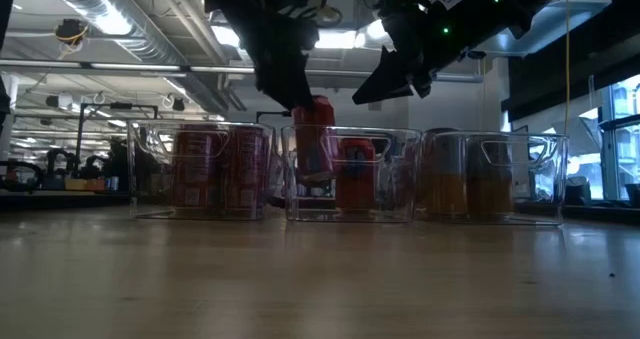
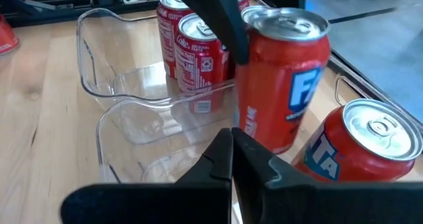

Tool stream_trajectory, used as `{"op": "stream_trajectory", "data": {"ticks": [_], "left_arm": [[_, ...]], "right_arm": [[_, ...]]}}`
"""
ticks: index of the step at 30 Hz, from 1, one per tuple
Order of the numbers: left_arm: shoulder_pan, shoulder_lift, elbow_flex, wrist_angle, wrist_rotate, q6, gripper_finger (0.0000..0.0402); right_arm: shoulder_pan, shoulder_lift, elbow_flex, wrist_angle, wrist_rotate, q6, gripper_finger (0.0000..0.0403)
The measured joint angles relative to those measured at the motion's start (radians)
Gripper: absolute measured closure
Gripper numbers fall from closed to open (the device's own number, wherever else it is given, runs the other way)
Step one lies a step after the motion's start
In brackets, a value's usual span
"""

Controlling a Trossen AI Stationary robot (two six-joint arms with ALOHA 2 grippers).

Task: Sort soda cans
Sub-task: Put the top orange soda can into the middle transparent bin

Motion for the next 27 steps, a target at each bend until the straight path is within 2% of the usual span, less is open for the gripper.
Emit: {"op": "stream_trajectory", "data": {"ticks": [10, 27], "left_arm": [[0.011, 0.080, 0.000, 0.012, -0.081, 0.004, 0.0150], [0.052, 0.136, 0.002, 0.040, -0.090, 0.012, 0.0138]], "right_arm": [[0.000, 0.000, 0.000, -0.004, 0.000, 0.008, 0.0398], [0.000, 0.005, 0.000, -0.022, 0.000, 0.007, 0.0398]]}}
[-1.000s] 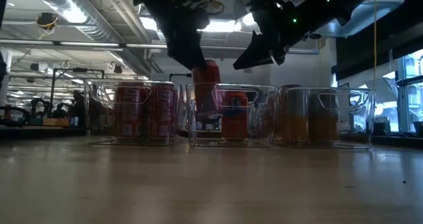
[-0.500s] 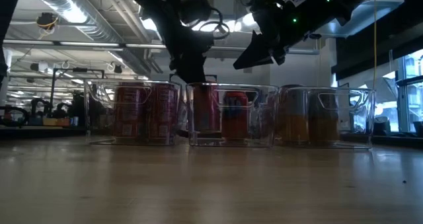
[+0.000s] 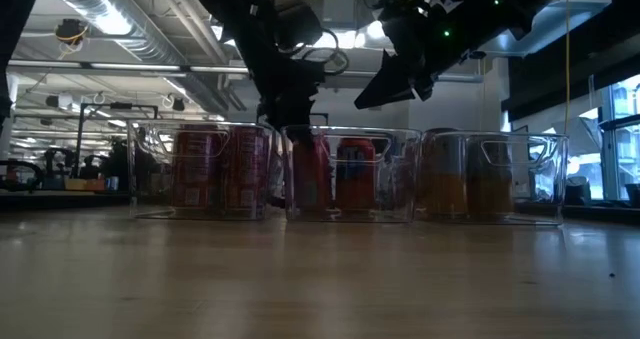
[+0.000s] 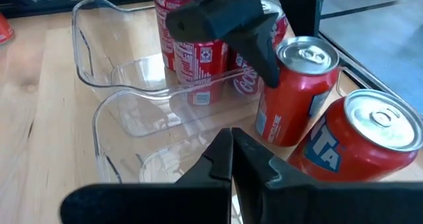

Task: Sort soda cans
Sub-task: Put the top orange soda can into the middle transparent bin

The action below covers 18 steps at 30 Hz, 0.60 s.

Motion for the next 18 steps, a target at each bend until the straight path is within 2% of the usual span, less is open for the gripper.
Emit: {"op": "stream_trajectory", "data": {"ticks": [13, 18], "left_arm": [[0.000, 0.005, 0.000, 0.015, 0.000, 0.005, 0.0101], [-0.001, 0.000, 0.038, -0.014, -0.001, 0.006, 0.0097]], "right_arm": [[0.000, 0.000, 0.000, -0.002, 0.000, 0.000, 0.0398], [0.000, 0.000, 0.000, -0.002, -0.017, 0.000, 0.0398]]}}
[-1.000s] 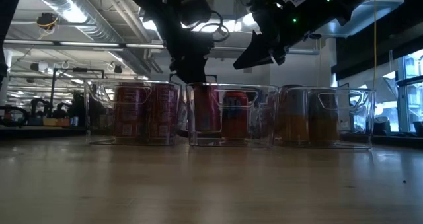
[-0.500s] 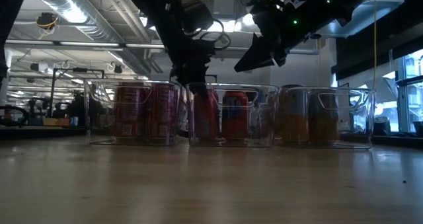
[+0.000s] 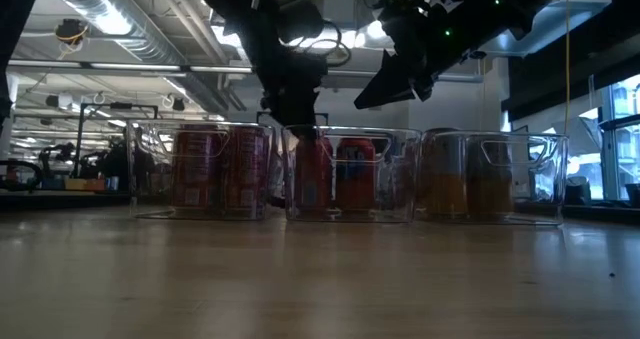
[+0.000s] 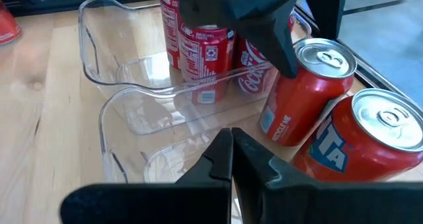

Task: Sort soda cans
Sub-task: Put the top orange soda can into the middle transparent bin, then put the right orange soda can into the middle transparent bin

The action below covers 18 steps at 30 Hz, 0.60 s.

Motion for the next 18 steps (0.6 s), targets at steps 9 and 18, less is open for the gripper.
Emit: {"op": "stream_trajectory", "data": {"ticks": [9, 18], "left_arm": [[-0.018, -0.034, 0.072, -0.125, 0.000, 0.015, 0.0096], [-0.131, -0.290, 0.069, -0.159, 0.001, -0.001, 0.0096]], "right_arm": [[0.000, 0.000, 0.000, 0.001, -0.002, 0.018, 0.0398], [0.000, 0.000, 0.000, 0.030, -0.002, 0.042, 0.0397]]}}
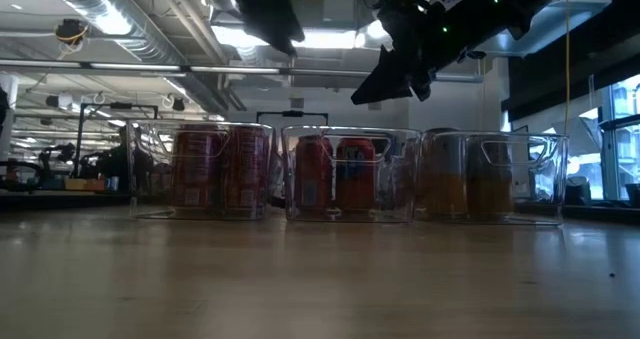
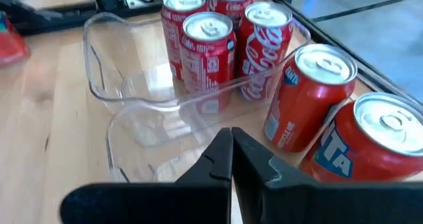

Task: Sort soda cans
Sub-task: Put the right orange soda can into the middle transparent bin

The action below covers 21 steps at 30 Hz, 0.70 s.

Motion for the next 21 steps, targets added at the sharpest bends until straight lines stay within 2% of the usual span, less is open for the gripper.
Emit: {"op": "stream_trajectory", "data": {"ticks": [5, 8, 12, 14, 18, 21], "left_arm": [[-0.089, -0.151, -0.112, 0.011, -0.002, -0.060, 0.0096], [-0.141, -0.238, -0.207, 0.049, -0.019, -0.098, 0.0095], [-0.198, -0.329, -0.342, 0.141, -0.027, -0.120, 0.0095], [-0.218, -0.362, -0.396, 0.183, -0.029, -0.127, 0.0095], [-0.235, -0.397, -0.469, 0.252, -0.030, -0.128, 0.0095], [-0.236, -0.401, -0.486, 0.271, -0.030, -0.122, 0.0095]], "right_arm": [[0.000, 0.000, 0.001, 0.033, 0.000, 0.001, 0.0397], [0.003, -0.006, 0.041, -0.071, -0.023, -0.006, 0.0397], [0.060, -0.058, 0.195, -0.350, -0.049, -0.069, 0.0397], [0.088, -0.078, 0.293, -0.575, -0.038, -0.068, 0.0397], [0.136, -0.077, 0.488, -0.998, -0.025, 0.089, 0.0397], [0.183, -0.080, 0.575, -1.175, -0.079, 0.247, 0.0397]]}}
